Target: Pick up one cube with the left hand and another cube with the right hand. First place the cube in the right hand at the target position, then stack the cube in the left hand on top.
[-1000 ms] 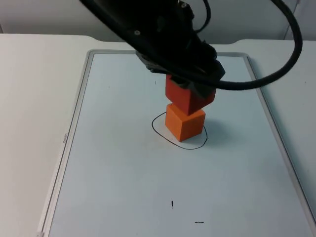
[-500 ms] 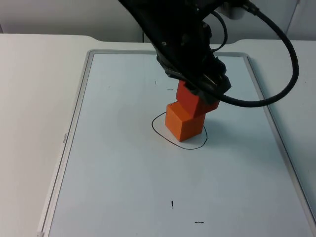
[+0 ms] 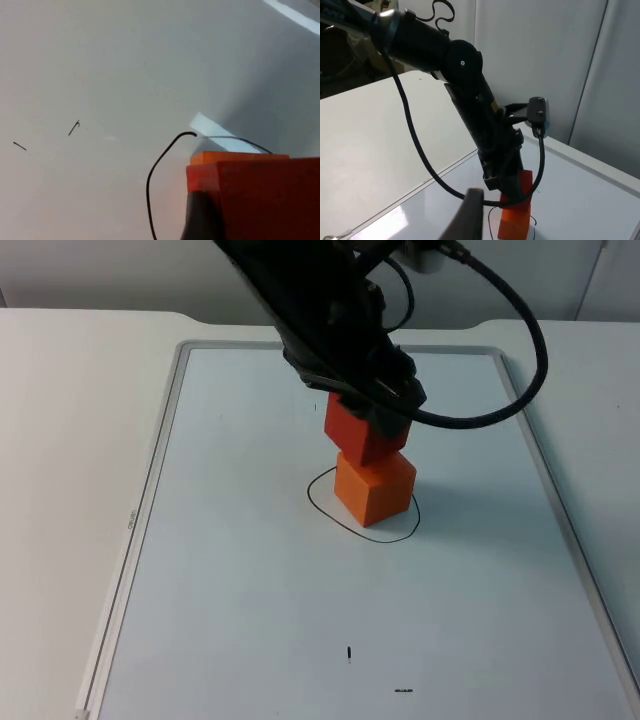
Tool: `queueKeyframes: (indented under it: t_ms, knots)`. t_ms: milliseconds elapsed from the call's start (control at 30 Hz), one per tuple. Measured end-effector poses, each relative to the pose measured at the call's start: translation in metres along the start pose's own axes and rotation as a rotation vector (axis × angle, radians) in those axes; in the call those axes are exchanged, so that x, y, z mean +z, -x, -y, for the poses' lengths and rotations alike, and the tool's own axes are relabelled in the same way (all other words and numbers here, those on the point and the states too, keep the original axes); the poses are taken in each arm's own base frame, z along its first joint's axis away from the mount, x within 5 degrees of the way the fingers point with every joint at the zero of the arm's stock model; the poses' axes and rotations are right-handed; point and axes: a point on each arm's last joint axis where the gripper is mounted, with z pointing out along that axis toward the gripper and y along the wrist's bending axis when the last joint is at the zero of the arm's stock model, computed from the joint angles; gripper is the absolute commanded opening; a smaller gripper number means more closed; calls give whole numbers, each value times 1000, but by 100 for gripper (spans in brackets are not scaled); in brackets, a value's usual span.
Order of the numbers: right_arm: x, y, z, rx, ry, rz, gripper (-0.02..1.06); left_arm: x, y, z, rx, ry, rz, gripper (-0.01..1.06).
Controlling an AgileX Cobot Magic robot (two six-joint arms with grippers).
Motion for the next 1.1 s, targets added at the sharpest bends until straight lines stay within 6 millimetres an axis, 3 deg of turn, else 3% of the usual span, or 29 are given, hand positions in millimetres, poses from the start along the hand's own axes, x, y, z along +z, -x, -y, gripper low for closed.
queueKeyframes:
  t_ms: [333,767,867,900,1033,1067,1100]
  knots:
    - [0,0,0,-9,-5,0,87,18,-4,1,-15,-30,-2,18]
    - [0,0,1,-11,-6,-2,87,21,-4,0,-17,-25,5,18]
    - [0,0,1,-11,-6,-2,87,21,-4,0,-17,-25,5,35]
    - [0,0,1,-11,-6,-2,87,21,-4,0,-17,-25,5,35]
    - [0,-1,1,-11,-6,-7,87,21,-4,0,-17,-24,6,81]
    - [0,-1,1,-11,-6,-8,87,21,-4,0,-17,-24,6,81]
    - [0,-1,1,-11,-6,-8,87,21,-4,0,-17,-24,6,88]
